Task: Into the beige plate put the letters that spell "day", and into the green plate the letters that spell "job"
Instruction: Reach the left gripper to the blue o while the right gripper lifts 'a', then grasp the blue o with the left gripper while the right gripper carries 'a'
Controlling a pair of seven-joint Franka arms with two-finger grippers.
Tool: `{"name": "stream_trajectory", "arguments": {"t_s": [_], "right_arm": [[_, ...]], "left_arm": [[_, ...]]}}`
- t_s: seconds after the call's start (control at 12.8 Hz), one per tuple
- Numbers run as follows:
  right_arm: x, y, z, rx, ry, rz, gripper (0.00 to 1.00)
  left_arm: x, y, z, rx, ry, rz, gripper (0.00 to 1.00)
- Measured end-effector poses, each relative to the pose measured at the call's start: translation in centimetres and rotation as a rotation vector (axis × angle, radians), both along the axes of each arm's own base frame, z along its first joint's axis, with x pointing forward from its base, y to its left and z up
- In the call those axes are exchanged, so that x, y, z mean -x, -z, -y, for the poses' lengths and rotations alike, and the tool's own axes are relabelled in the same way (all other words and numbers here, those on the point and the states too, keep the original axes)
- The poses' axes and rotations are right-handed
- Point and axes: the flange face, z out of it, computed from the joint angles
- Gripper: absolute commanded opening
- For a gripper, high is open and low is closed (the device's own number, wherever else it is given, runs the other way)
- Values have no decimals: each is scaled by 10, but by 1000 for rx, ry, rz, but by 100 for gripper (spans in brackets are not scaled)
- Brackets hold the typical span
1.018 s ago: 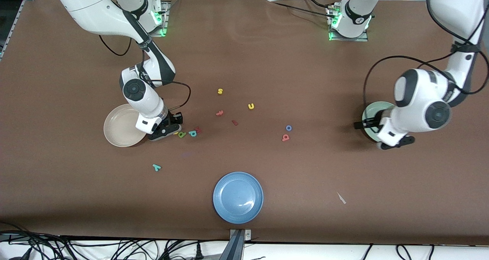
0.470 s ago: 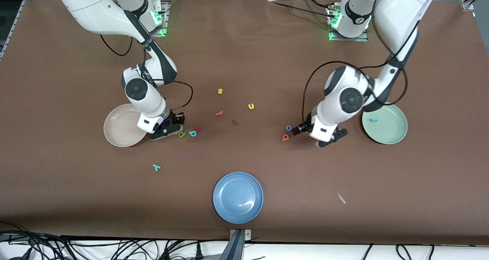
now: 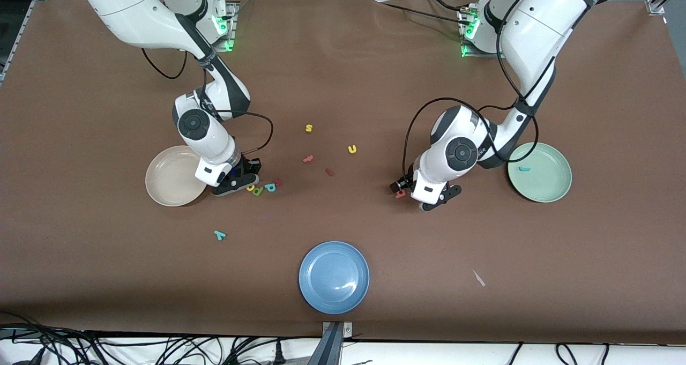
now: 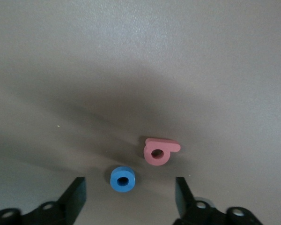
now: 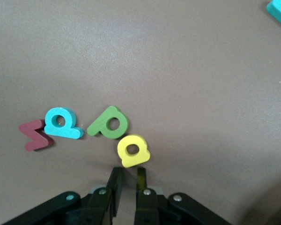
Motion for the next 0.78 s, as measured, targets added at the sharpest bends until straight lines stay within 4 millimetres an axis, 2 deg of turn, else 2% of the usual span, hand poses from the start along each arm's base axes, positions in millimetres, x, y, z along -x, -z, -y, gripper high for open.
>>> {"name": "stream_trajectory", "arguments": {"t_s": [0.08,0.16,0.23,0.31,0.39,0.47,0.78], "right_arm": [[0,0,0,0,0,0,0],[0,0,0,0,-1,-1,0],[0,0,0,0,-1,-1,10],[0,0,0,0,-1,0,41],[-1,-1,0,-1,0,3,60],[-5,-4,-1,-4,1,12,63],[-19,-19,-4,-6,3,31,64]], "left_arm": [[0,1,-1,-1,-1,-1,64],[0,2,-1,-2,-1,-2,63],[1,4,0,-3,0,-5,59],[2,6,0,-3,1,-9,58],[2,9,1,-4,1,-14,58],[3,11,1,-5,2,-18,57],[9,21,6,-12,12,-31,53]]}}
